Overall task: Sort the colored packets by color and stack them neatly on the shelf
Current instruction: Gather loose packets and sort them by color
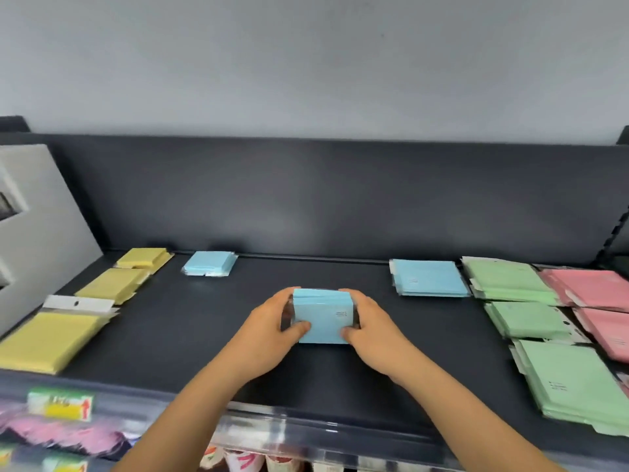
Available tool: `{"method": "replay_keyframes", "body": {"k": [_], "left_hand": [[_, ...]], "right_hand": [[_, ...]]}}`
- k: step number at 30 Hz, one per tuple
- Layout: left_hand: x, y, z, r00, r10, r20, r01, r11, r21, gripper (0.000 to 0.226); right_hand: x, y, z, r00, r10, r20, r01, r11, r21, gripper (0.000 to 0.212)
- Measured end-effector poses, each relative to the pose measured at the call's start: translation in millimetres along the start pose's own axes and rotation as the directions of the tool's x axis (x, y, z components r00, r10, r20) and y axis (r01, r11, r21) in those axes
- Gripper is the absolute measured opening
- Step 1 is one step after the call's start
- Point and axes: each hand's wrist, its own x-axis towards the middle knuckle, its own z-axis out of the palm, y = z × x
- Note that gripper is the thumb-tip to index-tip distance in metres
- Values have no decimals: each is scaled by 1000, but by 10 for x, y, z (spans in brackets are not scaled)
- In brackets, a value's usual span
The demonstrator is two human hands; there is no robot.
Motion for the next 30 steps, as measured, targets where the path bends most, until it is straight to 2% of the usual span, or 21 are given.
{"method": "replay_keyframes", "body": {"k": [4, 7, 9, 11, 13, 17, 20, 22, 25, 27, 30], "left_hand": [[9, -320, -415, 992, -95, -81, 95, 995, 1, 34], [69, -620, -735, 948, -261, -180, 256, 965, -55, 55], [115, -794, -916, 919, -322, -225, 314, 947, -74, 62], [160, -957, -1074, 892, -360, -273, 345, 933, -102, 60], [197, -1064, -1188, 873, -372, -316, 361, 928, -94, 55], [246, -1255, -1334, 875, -332, -352, 356, 935, 2, 40], [259, -1321, -1379, 919, -274, -285, 298, 953, 46, 35], [238, -1351, -1413, 952, -234, -196, 244, 969, 29, 41], [171, -1390, -1422, 984, -151, -96, 156, 987, 48, 68], [149, -1429, -1415, 986, -108, -124, 119, 990, 81, 75], [150, -1468, -1404, 983, -63, -171, 82, 991, 106, 71]], "right_hand": [[252, -240, 362, 997, 54, 51, -62, 982, 176, 51], [477, -461, 754, 979, 165, 121, -197, 921, 336, 37], [629, -613, 992, 971, 209, 117, -239, 882, 406, 26], [768, -776, 1211, 968, 234, 92, -250, 859, 447, 11], [893, -885, 1398, 967, 246, 68, -248, 840, 482, 6], [1084, -996, 1724, 962, 274, -3, -244, 864, 441, 12], [1129, -1036, 1806, 957, 289, -19, -256, 876, 408, 14], [1143, -1053, 1826, 953, 302, -36, -262, 874, 409, 16], [1125, -1072, 1829, 951, 305, -45, -260, 872, 416, 19], [1094, -1083, 1837, 955, 294, -41, -254, 881, 400, 21], [1079, -1094, 1838, 958, 286, -28, -258, 900, 351, 25]]}}
